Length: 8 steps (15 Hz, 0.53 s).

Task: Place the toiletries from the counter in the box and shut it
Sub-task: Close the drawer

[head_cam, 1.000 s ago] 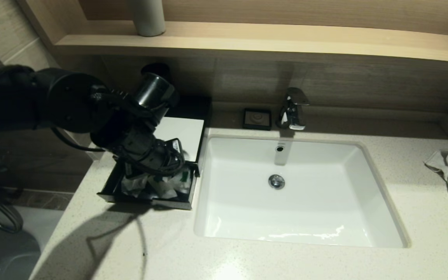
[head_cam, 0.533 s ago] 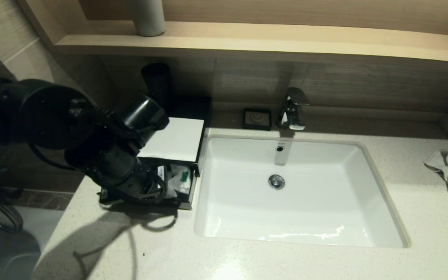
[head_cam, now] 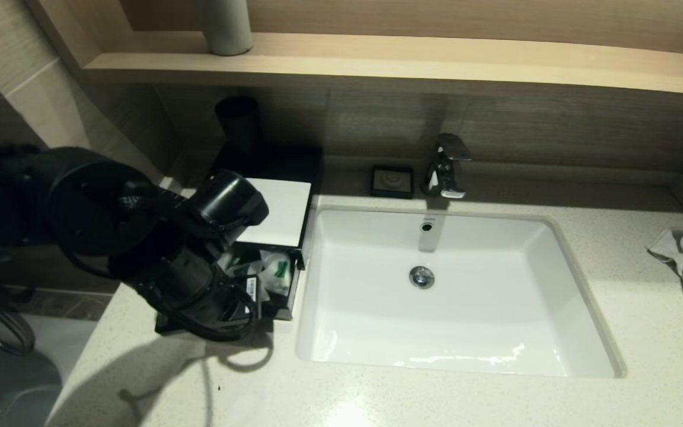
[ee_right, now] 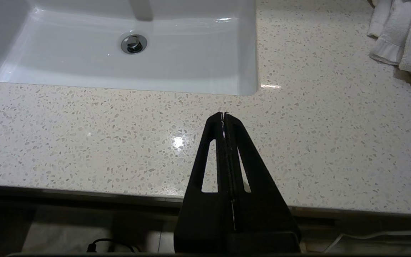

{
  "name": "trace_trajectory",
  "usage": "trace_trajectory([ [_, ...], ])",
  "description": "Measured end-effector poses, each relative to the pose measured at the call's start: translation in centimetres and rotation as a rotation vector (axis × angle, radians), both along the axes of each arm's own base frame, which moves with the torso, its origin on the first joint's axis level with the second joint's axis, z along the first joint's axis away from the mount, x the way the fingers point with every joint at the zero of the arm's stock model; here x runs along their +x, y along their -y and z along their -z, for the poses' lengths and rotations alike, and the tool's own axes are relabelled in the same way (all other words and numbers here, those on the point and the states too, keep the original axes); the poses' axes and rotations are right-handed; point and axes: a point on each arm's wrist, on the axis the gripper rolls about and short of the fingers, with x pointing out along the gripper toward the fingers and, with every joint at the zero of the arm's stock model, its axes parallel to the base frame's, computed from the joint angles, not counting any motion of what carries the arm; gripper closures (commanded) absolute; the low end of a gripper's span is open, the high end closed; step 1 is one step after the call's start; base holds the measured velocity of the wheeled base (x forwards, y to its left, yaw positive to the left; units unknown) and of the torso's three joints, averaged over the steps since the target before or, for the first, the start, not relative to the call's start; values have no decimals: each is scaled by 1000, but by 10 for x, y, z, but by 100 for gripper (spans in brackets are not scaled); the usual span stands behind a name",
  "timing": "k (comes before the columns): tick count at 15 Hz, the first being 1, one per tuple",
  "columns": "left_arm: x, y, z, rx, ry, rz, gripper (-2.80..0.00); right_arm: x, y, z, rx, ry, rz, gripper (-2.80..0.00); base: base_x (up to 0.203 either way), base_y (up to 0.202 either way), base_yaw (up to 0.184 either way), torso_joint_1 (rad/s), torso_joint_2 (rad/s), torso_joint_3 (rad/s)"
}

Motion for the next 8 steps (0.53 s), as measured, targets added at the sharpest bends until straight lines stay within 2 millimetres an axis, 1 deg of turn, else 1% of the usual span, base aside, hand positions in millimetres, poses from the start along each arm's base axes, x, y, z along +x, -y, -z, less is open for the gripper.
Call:
trace_trajectory([
  [3, 5, 8, 5, -9, 11, 12, 0, 0, 0, 0, 0, 0, 0, 0, 0, 0, 0, 0, 0, 0],
  [8, 14, 14, 12, -13, 24, 12, 0, 0, 0, 0, 0, 0, 0, 0, 0, 0, 0, 0, 0, 0],
])
